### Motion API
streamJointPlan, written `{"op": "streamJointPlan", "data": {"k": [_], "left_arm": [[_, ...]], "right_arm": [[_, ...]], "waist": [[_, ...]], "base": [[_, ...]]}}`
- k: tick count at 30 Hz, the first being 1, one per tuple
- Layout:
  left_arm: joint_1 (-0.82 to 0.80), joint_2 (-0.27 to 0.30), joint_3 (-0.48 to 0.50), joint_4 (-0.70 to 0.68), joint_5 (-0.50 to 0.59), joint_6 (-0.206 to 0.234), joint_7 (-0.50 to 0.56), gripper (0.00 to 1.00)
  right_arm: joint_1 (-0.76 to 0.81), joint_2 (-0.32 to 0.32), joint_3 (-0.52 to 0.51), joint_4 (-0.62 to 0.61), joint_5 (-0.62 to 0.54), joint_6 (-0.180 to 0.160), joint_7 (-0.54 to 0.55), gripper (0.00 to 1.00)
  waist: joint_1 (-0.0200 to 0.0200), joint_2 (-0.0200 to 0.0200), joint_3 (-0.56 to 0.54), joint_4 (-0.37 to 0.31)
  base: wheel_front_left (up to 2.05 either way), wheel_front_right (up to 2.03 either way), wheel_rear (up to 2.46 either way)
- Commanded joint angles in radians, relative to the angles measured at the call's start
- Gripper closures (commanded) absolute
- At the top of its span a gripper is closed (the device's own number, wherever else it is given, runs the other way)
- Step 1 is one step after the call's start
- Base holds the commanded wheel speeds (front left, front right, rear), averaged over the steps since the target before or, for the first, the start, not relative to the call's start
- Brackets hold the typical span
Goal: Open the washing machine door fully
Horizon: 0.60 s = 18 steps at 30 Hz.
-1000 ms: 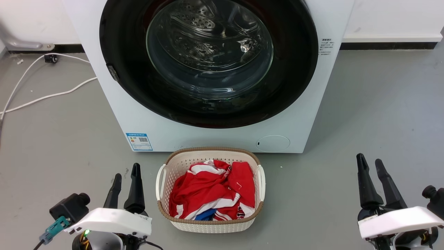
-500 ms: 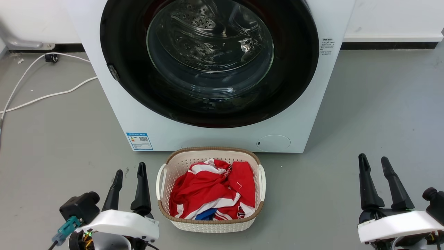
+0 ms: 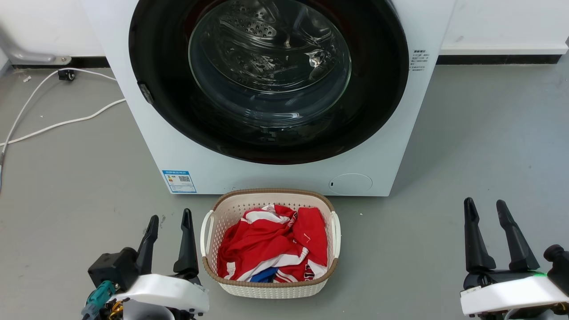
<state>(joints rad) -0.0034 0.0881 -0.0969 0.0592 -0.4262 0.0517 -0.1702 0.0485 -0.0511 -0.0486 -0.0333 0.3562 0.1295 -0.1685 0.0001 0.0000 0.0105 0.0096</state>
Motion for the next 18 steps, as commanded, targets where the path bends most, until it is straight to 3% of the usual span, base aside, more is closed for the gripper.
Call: {"op": "streamJointPlan", "data": {"k": [1, 18], "left_arm": [[0.008, 0.003, -0.004, -0.013, 0.027, -0.005, -0.009, 0.00], [0.031, -0.015, 0.000, -0.002, 0.181, -0.014, -0.047, 0.00]], "right_arm": [[0.008, 0.000, -0.001, -0.017, -0.024, 0.002, -0.010, 0.00], [0.033, 0.001, -0.003, -0.039, -0.139, 0.002, -0.047, 0.00]], "waist": [[-0.0001, 0.0000, -0.001, 0.000], [-0.0001, 0.0000, -0.004, 0.002]], "base": [[0.00, 0.00, 0.00], [0.00, 0.00, 0.00]]}}
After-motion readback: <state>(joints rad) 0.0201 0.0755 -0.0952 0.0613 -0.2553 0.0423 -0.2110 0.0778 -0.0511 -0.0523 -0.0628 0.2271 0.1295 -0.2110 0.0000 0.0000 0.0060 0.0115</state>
